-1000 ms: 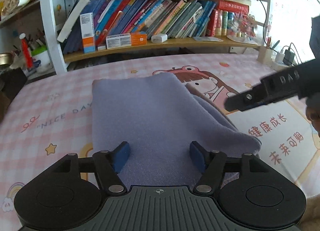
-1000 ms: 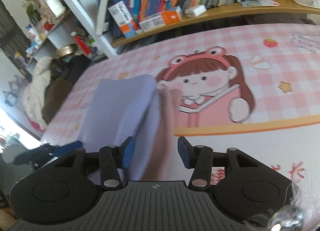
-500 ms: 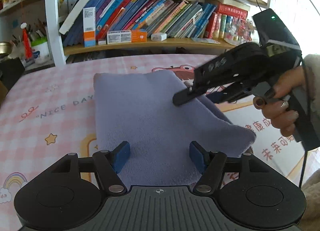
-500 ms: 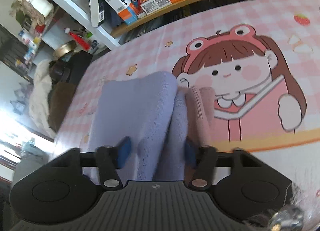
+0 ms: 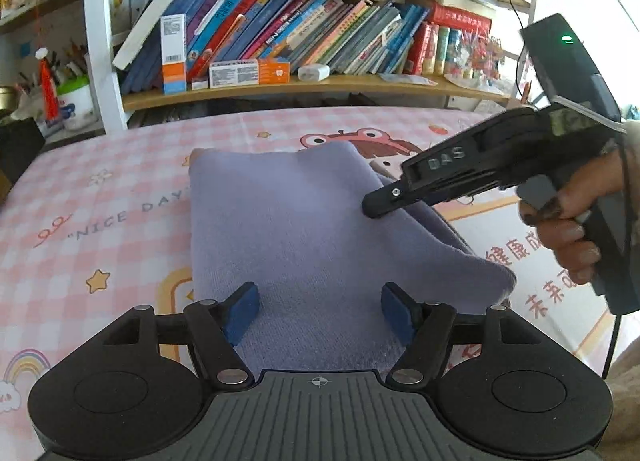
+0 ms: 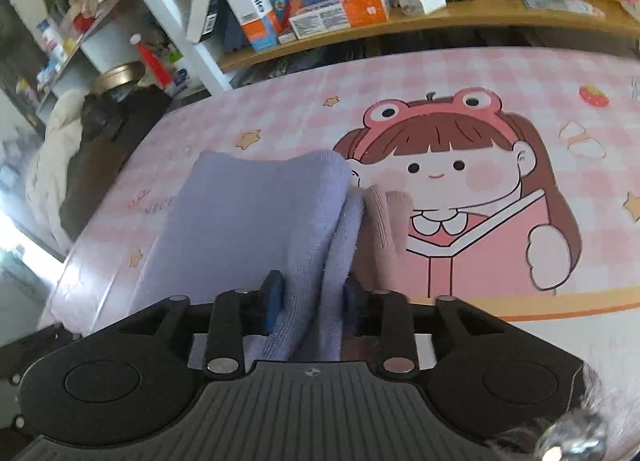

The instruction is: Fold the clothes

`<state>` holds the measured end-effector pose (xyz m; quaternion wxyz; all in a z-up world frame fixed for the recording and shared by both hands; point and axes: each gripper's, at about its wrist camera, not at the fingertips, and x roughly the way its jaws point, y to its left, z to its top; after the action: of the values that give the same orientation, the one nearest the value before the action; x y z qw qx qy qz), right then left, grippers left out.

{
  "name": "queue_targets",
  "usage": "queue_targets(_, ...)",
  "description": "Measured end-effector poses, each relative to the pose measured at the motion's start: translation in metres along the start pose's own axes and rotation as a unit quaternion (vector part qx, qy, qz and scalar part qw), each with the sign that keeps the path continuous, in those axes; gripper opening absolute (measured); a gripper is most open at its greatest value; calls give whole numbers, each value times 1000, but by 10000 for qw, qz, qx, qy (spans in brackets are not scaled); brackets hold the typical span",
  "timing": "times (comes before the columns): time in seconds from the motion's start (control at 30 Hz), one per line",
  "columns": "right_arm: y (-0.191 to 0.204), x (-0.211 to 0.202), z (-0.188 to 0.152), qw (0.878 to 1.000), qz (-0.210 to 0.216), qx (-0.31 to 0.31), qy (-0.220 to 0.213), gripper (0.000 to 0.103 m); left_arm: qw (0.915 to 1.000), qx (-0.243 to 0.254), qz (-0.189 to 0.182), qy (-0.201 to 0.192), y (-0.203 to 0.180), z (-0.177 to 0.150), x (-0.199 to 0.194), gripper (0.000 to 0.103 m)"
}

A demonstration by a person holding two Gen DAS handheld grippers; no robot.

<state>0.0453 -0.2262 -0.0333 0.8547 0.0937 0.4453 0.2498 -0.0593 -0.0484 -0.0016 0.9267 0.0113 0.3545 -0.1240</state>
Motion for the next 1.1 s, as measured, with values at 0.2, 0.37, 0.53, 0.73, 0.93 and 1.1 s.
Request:
queue_targets(0.2,7,-40,-9,9994,121,-318,-119,46,9982,-398,54,-443,18,8,-27,69)
queue_targets(0.37,10,-45,-23,9962,671,-270,475,42,9974,-521,-113,-488,32,13,-32,67)
queue_targets(0.53,12,-43,-31,9949,717,-291,648,9,9981,-366,-373,-337,28,15,-21,66)
queue_targets(0.73,-3,-49,-42,9956,707,-30,613,8,9973,-478,-547,92,29,2,7,57)
queue_targets(0.93,3,-31,-55,9977,215,-145,629,8,9977,-242,-623,112,29,-1,7,59)
queue_targets(1.1,7,-30,-61,9989,44,-100,463,7,9978,-62,-661,67,28,-3,7,60)
